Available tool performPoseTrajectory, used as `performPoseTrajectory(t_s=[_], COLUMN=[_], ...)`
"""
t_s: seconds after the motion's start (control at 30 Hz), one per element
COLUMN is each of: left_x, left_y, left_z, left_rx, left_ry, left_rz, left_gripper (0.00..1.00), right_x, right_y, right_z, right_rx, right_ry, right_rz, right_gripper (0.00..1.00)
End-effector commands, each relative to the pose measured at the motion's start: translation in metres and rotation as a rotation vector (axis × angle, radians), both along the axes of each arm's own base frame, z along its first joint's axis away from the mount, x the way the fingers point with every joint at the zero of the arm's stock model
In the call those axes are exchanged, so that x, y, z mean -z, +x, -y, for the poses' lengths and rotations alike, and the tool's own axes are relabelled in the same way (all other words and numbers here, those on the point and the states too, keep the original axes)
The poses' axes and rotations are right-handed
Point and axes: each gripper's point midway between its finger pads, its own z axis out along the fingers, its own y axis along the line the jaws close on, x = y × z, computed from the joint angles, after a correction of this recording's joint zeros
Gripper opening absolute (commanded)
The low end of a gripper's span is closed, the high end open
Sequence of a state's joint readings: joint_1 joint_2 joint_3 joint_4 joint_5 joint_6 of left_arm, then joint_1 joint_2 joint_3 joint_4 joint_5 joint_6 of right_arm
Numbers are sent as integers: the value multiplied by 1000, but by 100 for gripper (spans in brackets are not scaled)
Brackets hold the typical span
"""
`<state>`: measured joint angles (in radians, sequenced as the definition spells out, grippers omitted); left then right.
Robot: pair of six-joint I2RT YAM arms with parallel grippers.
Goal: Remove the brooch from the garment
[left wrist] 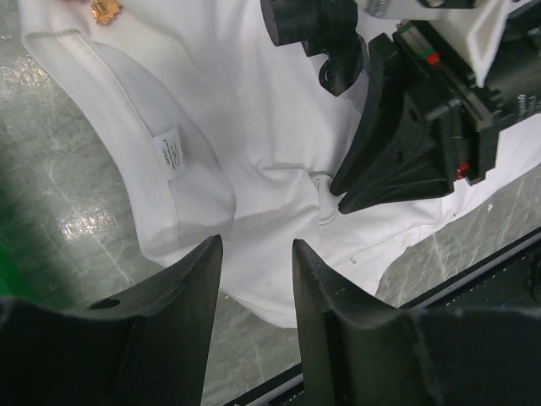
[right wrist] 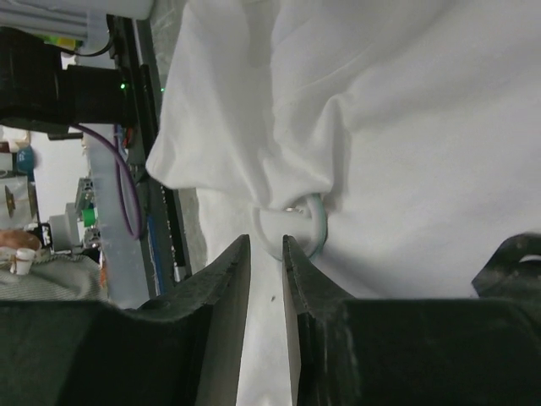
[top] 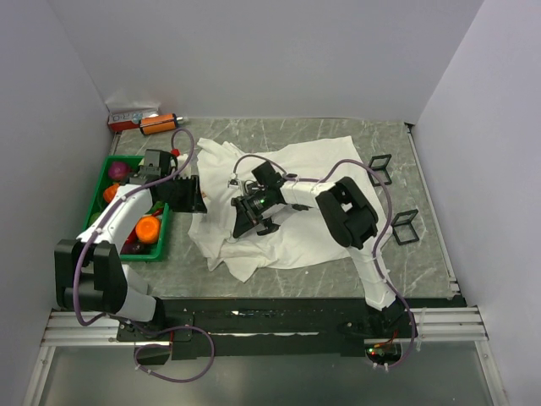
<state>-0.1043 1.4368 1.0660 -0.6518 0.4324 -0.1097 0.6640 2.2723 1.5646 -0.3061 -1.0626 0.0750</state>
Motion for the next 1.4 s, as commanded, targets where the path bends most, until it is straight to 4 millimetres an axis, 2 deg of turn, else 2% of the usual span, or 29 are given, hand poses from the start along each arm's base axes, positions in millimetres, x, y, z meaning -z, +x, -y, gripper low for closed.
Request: performPoseTrajectory(t_s=[0.0, 0.17, 0.3, 0.63, 0.87, 1.1, 1.23, 1.37], left_x=[-12, -13, -13, -15, -22, -22, -22, -18], left_y=[-2, -2, 0, 3, 3, 6, 6, 5], left_z=[1, 2, 4, 1, 0, 0, 0, 1], left_rx=[18, 20, 23, 18, 24, 33, 35, 41], left_ry=[-18, -29, -37, -17, -11, -7, -5, -10], left_rz=[46, 51, 56, 75, 98, 97, 93, 79], left_gripper=[45, 45, 45, 45, 45, 45, 45, 45], right_x=[-2, -5, -17, -33, -24, -11, -3, -8], right_y=[4, -2, -7, 2, 2, 9, 11, 12], right_z=[-9, -2, 2, 1, 9, 6, 2, -2], right_rx=[6, 10, 12, 22, 36, 59, 64, 50], right_ry=[-8, -25, -13, -9, -65, -95, -101, -62], right_rz=[24, 13, 17, 81, 99, 89, 67, 58], right_gripper=[29, 27, 27, 26, 26, 41, 43, 43])
